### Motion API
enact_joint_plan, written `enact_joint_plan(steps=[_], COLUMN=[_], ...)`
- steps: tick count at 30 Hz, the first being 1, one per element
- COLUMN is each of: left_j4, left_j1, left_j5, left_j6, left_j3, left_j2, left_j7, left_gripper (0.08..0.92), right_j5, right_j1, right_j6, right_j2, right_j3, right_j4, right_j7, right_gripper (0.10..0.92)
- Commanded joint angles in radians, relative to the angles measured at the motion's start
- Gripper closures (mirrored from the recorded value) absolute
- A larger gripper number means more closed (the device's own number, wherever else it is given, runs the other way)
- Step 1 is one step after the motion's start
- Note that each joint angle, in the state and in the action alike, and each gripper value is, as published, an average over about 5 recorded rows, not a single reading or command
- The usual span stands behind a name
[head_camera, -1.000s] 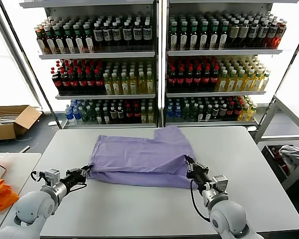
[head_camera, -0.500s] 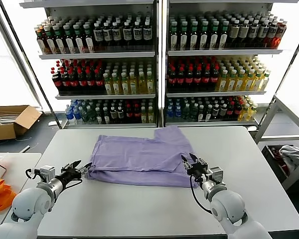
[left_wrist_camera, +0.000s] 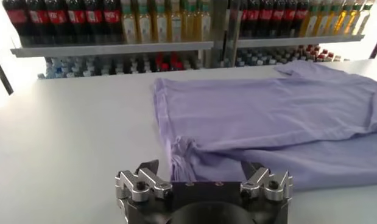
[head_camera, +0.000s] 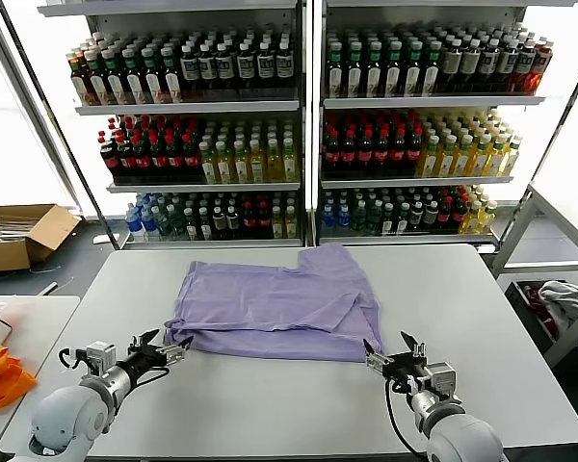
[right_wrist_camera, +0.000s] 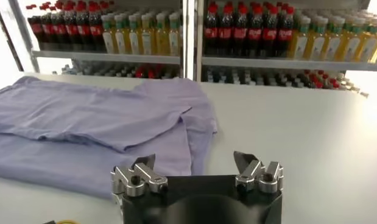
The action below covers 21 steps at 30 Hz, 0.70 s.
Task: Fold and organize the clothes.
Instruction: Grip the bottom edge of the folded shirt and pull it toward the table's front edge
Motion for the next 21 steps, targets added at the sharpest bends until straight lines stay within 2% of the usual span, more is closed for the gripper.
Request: enact_joint_plan(steps=[1, 13, 21], left_j4=[0.048, 0.071, 0.092], left_j1=[-0.002, 0.006, 0.009], left_j5=[-0.023, -0.055, -0.05], left_j6=[0.001, 0.001, 0.001], left_j3=[0.004, 0.009, 0.011], left_j2=[-0.012, 0.004, 0.009], left_j7=[-0.007, 0.015, 0.038], left_gripper=[0.218, 0.558, 0.792], right_j5=[-0.002, 0.036, 0.053], right_j1=[-0.047, 0.001, -0.005], right_j6=[-0.036, -0.036, -0.028], right_j2=[0.019, 0.032, 0.018], right_j3=[-0.017, -0.074, -0.055], right_j4=[0.013, -0.05, -0.045], right_j7=[0.035, 0.053, 0.047], right_gripper=[0.354, 0.701, 0.898])
